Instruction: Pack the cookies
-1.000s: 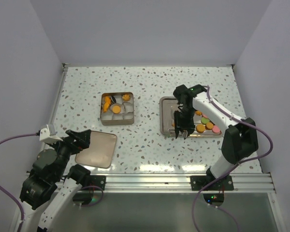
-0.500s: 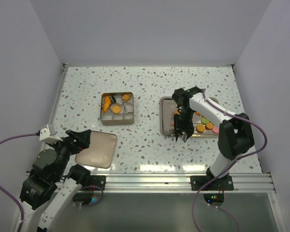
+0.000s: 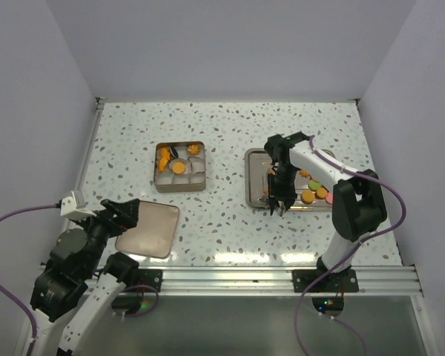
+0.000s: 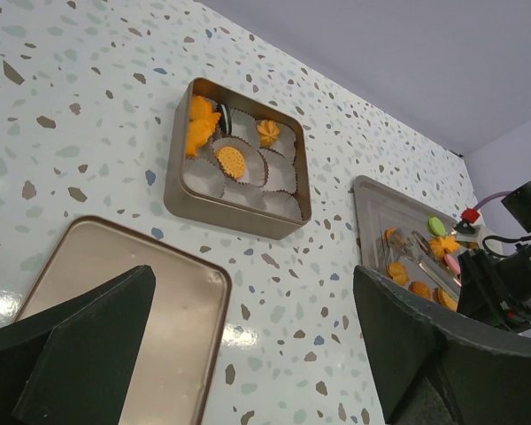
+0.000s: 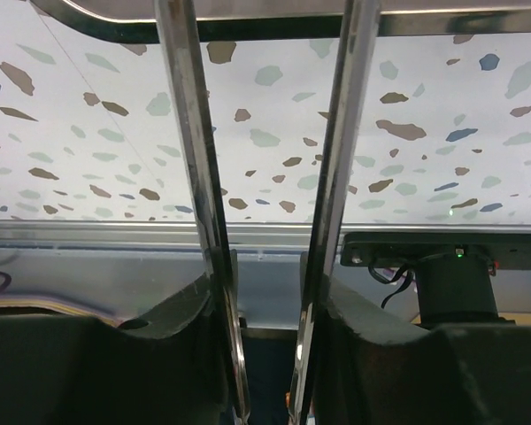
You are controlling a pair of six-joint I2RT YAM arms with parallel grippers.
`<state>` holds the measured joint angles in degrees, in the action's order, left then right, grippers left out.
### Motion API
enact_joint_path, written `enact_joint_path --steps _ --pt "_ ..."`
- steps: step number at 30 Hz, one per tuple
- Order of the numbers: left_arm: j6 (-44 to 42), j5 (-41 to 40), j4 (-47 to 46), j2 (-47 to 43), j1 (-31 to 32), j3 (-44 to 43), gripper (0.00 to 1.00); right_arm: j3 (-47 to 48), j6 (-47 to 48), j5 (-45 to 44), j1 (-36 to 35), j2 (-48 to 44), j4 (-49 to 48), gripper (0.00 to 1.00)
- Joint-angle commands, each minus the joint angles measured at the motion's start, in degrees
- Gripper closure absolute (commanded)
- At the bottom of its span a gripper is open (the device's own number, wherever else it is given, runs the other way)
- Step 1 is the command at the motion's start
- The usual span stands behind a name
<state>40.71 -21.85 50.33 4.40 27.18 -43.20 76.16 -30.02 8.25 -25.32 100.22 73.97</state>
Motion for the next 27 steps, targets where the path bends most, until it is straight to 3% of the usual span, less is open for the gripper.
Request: enact_joint_path --steps 1,9,15,18,27 --pt "-1.2 -0.3 -2.3 0.6 0.3 0.5 0.0 1.8 0.7 1.0 0.3 0.5 -0.8 0.69" --pt "-1.2 -0.4 -2.3 0.5 0.3 0.5 0.0 11.4 -0.1 1.3 -0.1 1.5 3.7 0.75" --pt "-1.4 -0.3 -2.6 0.8 0.3 0.6 0.0 36.3 -2.3 2.2 -8.0 8.6 11.6 0.75" --pt "-1.2 -0.4 -2.5 0.7 0.3 0.6 0.0 43.2 -4.7 4.6 -12.9 11.3 12.0 0.75" --pt "-0.9 -0.9 -2.3 0.1 0.3 0.6 0.0 50.4 -8.5 12.0 -21.2 18.9 7.0 0.75"
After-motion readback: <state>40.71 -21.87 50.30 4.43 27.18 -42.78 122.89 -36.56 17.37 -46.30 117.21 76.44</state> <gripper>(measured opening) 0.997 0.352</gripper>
